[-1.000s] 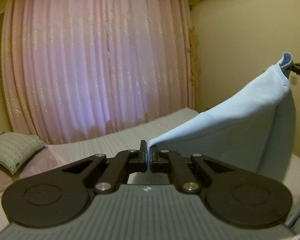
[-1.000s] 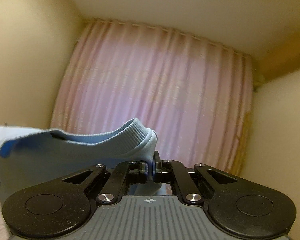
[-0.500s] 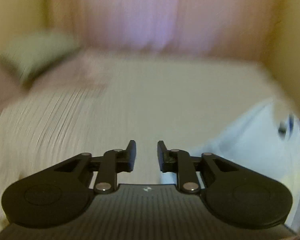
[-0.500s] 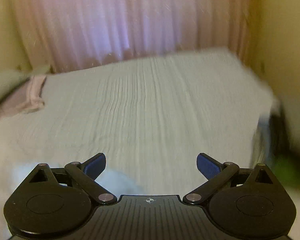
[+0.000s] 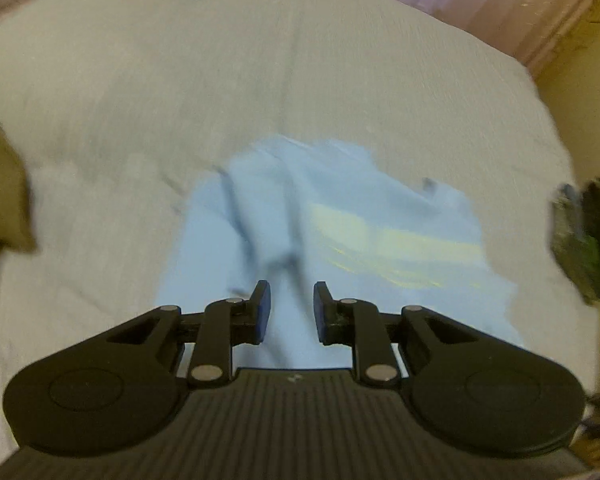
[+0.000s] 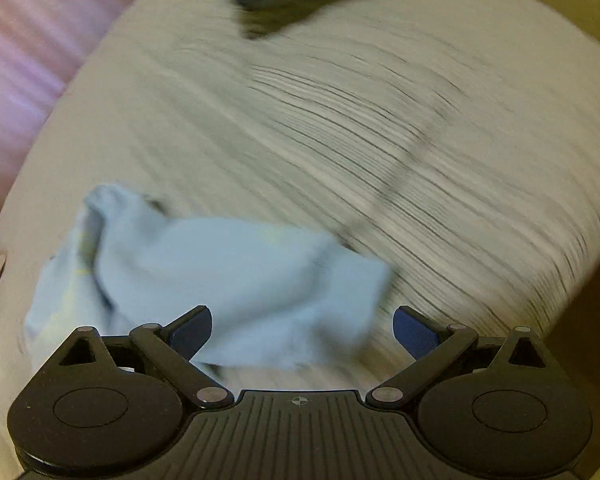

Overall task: Fold clothes
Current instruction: 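Lay the sweatshirt flat on the bed and open both grippers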

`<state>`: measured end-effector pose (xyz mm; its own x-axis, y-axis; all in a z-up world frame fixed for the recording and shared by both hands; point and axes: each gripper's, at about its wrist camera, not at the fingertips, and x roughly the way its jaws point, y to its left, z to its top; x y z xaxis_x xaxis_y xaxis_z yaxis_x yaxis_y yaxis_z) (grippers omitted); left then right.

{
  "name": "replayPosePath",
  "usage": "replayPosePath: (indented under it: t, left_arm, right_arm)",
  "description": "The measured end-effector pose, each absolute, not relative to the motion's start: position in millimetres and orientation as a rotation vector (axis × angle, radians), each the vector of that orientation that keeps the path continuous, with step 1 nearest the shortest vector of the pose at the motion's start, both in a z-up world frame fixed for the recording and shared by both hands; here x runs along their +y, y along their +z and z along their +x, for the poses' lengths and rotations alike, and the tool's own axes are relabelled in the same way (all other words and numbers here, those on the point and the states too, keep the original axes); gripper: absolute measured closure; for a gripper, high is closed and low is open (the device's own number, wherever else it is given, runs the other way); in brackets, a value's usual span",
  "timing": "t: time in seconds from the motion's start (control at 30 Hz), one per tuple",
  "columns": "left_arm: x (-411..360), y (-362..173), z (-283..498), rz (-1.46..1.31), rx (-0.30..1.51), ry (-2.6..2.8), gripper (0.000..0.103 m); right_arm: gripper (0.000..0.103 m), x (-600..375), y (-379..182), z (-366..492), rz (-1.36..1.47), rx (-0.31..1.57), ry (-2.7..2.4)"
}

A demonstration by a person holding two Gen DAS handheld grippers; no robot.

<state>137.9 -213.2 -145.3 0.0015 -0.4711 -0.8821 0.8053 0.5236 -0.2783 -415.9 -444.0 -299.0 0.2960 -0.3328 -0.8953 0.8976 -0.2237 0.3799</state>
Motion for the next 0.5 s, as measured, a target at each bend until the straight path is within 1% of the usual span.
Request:
replayPosePath:
  t: [0.03,0.07,0.13,0.27,0.3,0.33,0.37,0.4,0.47,0.5]
  left_arm:
    - [-213,-144,126,0.348,1.196,-1.053,0.085]
    - [-214,-142,114,0.349,1.193,-1.075,0.085]
    - [-215,-137,97,0.351,1.187,-1.107,0.085]
    - [-207,-127,59,0.366,1.175,-1.122,0.084]
    - [-204,-126,51,0.371,1.172,-1.114,0.084]
    - [-202,-124,46,0.374,1.169,-1.101,0.084]
    - [-200,-124,41,0.375,1.166,-1.087,0.083]
    - [-196,-125,37,0.371,1.167,-1.072,0.084]
    - [-184,-126,29,0.358,1.169,-1.038,0.083]
    - [-178,-126,26,0.353,1.166,-1.024,0.083]
  right_arm:
    - [0.006,-441,-313,-427,1.364,0.553,-1.268]
    - [0.016,-437,-326,-437,1.399,0.516,-1.27]
    - [0.017,-432,-349,-447,1.476,0.422,-1.256]
    - [0.017,-431,-399,-464,1.562,0.338,-1.262]
    - [0.03,-436,-405,-463,1.578,0.317,-1.257]
    - [0.05,-444,-410,-460,1.59,0.297,-1.241]
    - [0.083,-454,-409,-459,1.578,0.294,-1.212]
    - [0.096,-467,-401,-456,1.524,0.316,-1.193]
    - [0.097,-491,-378,-455,1.402,0.345,-1.161]
    - [0.097,-501,-355,-463,1.309,0.322,-1.168]
